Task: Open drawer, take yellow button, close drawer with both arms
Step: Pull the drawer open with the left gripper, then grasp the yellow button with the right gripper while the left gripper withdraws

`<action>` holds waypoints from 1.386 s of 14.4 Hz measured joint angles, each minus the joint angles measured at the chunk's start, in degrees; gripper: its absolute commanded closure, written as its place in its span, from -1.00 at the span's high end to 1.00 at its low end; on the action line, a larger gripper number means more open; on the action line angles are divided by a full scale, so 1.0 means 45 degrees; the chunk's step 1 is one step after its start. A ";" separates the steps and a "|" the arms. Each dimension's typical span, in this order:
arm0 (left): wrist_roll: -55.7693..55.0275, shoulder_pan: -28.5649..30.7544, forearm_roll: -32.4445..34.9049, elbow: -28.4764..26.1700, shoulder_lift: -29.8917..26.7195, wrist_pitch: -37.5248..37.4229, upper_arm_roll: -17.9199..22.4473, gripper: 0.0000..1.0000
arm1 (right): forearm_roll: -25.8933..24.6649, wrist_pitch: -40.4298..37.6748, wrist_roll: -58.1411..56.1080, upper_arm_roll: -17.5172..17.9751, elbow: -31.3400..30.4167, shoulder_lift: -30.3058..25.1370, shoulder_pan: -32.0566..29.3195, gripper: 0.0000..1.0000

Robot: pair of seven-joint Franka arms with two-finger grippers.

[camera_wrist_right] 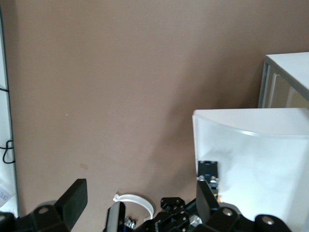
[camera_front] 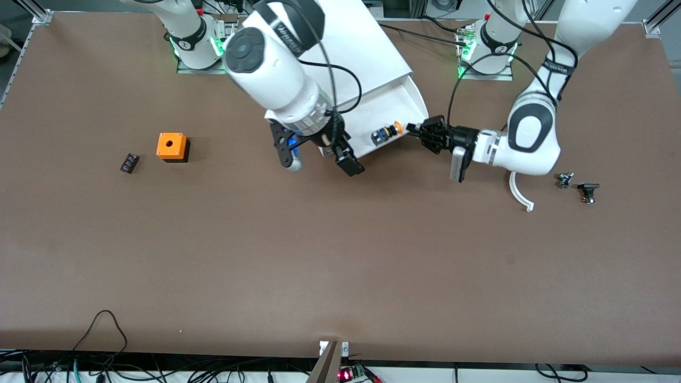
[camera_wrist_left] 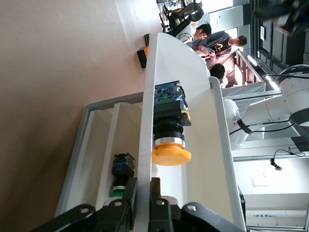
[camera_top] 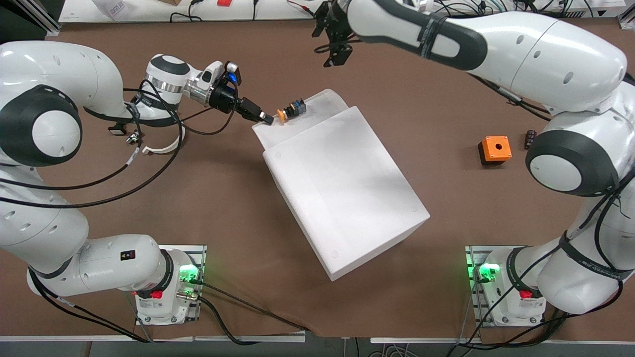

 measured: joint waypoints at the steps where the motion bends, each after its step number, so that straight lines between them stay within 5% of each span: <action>1: -0.0102 0.0015 0.0038 0.0167 0.0125 -0.0002 -0.0001 0.99 | -0.0398 0.0198 0.0390 0.0008 0.0003 0.0163 0.0275 1.00; 9: -0.2308 0.0018 0.1877 0.1141 -0.0159 0.0046 -0.0009 1.00 | -0.2285 0.0688 0.2501 0.0007 0.0011 0.1298 0.2364 1.00; 14: -0.5548 0.0218 0.4337 0.3224 -0.0740 -0.1698 0.0001 1.00 | -0.2888 0.0683 0.2537 -0.0003 0.0009 0.1530 0.2557 0.91; 16: -0.6651 0.0343 0.5416 0.4272 -0.0813 -0.2548 0.0005 1.00 | -0.3100 0.0678 0.2537 -0.0020 -0.0009 0.1576 0.2566 0.65; 20: -0.8548 0.0353 0.8366 0.6116 -0.0825 -0.3397 -0.0071 1.00 | -0.3257 0.0677 0.2536 -0.0021 -0.0011 0.1609 0.2618 -0.56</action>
